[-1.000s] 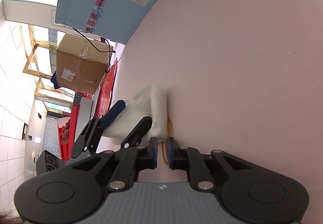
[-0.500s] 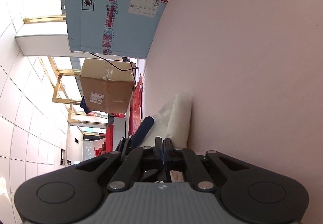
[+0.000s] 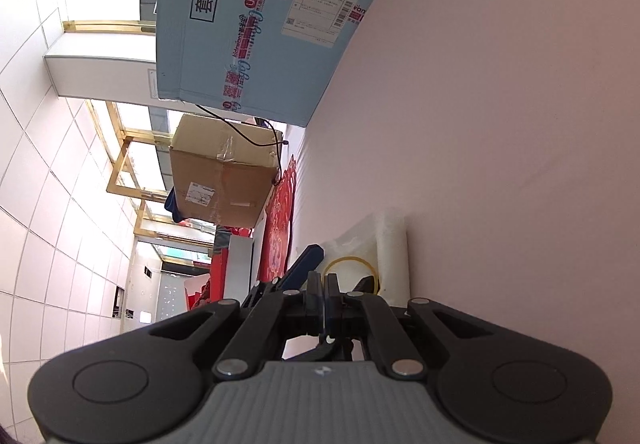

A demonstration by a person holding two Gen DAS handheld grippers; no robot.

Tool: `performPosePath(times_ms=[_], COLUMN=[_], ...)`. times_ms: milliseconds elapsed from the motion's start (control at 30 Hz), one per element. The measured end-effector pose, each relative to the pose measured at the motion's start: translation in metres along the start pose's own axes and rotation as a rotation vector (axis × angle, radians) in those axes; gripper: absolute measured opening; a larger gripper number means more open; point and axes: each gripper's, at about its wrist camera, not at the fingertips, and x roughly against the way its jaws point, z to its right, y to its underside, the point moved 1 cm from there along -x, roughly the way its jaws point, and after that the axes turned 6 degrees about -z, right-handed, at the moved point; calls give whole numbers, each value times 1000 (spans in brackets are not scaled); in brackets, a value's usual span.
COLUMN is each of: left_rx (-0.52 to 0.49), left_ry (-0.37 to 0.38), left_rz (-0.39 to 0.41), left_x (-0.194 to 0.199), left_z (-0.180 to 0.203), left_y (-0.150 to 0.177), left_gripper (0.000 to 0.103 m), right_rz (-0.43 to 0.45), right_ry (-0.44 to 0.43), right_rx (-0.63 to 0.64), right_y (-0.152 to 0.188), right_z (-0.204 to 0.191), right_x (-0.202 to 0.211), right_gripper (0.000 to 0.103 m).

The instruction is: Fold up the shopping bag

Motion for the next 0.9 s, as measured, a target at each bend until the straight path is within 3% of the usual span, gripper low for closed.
performPosePath(times_ms=[233, 467, 600, 700, 800, 900], left_rx=[117, 185, 199, 201, 172, 156], left_ry=[0, -6, -5, -12, -21, 38], left_rz=[-28, -50, -56, -52, -17, 10], left_x=[1, -3, -3, 3, 8, 9], left_z=[-11, -19, -19, -15, -12, -7], left_y=[3, 6, 7, 9, 5, 1], left_gripper=[83, 87, 90, 89, 89, 89], right_rz=[9, -46, -74, -93, -61, -21], right_ry=[138, 238, 205, 135, 44, -28], right_rx=[25, 84, 86, 20, -113, -222], right_y=[12, 14, 10, 9, 9, 11], right_z=[11, 12, 13, 19, 32, 40], right_x=[32, 27, 10, -4, 4, 10], right_gripper=[1, 1, 1, 1, 1, 1])
